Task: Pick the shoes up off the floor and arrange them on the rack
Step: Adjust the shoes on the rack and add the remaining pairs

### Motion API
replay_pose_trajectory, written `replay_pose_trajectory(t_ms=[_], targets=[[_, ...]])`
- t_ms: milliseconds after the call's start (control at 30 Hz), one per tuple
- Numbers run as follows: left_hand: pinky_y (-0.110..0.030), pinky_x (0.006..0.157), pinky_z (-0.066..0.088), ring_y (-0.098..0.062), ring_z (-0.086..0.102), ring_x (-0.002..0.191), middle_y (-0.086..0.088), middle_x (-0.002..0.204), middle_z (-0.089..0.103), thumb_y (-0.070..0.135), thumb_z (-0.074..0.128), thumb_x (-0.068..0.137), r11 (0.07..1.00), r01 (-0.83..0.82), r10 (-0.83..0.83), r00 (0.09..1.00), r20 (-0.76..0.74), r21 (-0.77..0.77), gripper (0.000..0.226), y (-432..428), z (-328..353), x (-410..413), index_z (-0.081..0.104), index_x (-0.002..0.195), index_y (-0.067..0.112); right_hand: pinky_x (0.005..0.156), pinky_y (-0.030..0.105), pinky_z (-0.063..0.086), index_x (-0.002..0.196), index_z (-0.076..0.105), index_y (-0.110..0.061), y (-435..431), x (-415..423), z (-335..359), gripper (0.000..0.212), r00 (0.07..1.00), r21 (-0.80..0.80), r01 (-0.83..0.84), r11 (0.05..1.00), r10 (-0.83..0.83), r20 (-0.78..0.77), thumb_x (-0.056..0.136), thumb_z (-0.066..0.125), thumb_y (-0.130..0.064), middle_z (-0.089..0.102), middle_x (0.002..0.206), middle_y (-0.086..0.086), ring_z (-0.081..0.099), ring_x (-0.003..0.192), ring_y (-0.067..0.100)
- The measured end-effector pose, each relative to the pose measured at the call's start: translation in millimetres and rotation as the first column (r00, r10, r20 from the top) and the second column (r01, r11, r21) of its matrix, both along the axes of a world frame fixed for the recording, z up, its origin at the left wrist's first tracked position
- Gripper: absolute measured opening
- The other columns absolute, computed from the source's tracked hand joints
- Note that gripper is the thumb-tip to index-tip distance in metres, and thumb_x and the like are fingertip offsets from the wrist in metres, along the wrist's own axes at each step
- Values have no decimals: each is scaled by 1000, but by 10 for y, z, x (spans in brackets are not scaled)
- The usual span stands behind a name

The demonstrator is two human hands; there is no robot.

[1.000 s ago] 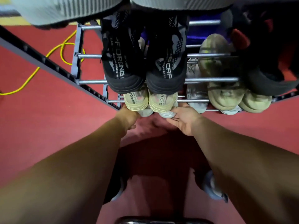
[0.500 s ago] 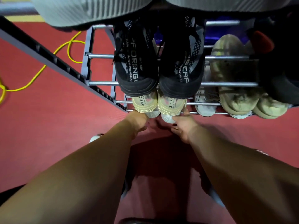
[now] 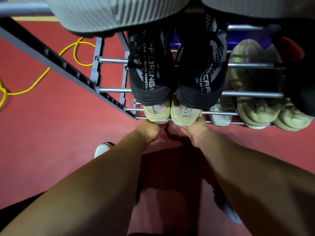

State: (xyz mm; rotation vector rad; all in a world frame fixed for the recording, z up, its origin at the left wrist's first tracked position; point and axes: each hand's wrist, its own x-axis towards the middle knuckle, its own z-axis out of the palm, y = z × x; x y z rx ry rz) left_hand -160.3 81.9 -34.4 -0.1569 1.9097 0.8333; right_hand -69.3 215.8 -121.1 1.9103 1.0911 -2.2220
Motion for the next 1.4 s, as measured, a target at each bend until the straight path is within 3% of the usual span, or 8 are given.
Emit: replay_pose_trajectory(t_ms=[133,267,300,400,600,800,1033,1400], targets=[[-42,84,53,-24,53,89,-12,88,53,-11,49,92,1000,7,-6,1000,-21,18,28,35,42,24,56,84,15,104,44,53,149,42,-15,15,-9,-40,44,1000,39,-21,999,21,5,107,48,-5,54,147,15,61,126,34],[-15,40,45,-21,64,82,-26,112,57,-12,41,98,993,115,-114,992,-60,9,28,76,153,55,58,114,3,59,25,62,124,53,-21,53,-18,63,25,993,-36,117,993,-116,18,107,46,-5,69,118,4,69,89,23],[-14,35,41,-18,61,85,-15,77,57,-12,40,99,990,138,-137,988,-74,10,31,60,130,65,57,121,3,60,25,62,123,54,-22,53,-20,57,25,992,-30,122,992,-122,20,106,47,-4,69,117,4,70,91,24],[-17,52,46,-22,59,77,-12,96,58,-9,43,100,984,177,-178,978,-111,-23,41,33,109,48,55,136,5,98,42,58,146,45,-14,50,-33,4,39,1000,34,9,999,-9,12,108,46,-7,56,144,16,62,124,35],[-14,46,47,-7,59,52,-4,77,66,-5,56,97,995,98,-99,994,-42,-11,24,-6,190,118,59,89,17,61,27,61,140,50,-33,87,83,338,39,964,19,-252,968,249,96,103,59,-26,61,127,-7,67,100,19],[-29,55,41,-21,49,54,-15,75,58,8,61,94,990,109,-100,991,92,-95,7,197,218,514,64,88,5,74,33,57,126,56,-21,216,795,699,24,960,-34,-268,963,270,71,106,47,-11,59,89,4,60,80,20],[-40,90,59,-27,70,102,-5,105,69,19,43,104,985,175,-172,967,185,3,25,760,155,1183,67,103,14,50,27,40,77,50,-19,695,1889,909,32,975,-2,-127,992,125,183,105,40,-9,45,62,4,45,55,20],[-41,91,52,-23,60,83,-10,107,60,13,47,104,977,-200,170,939,297,72,17,1697,-120,1415,60,94,15,46,24,50,91,72,-16,1307,2292,745,22,990,-33,108,994,-105,97,93,51,-9,57,79,2,50,61,16]])
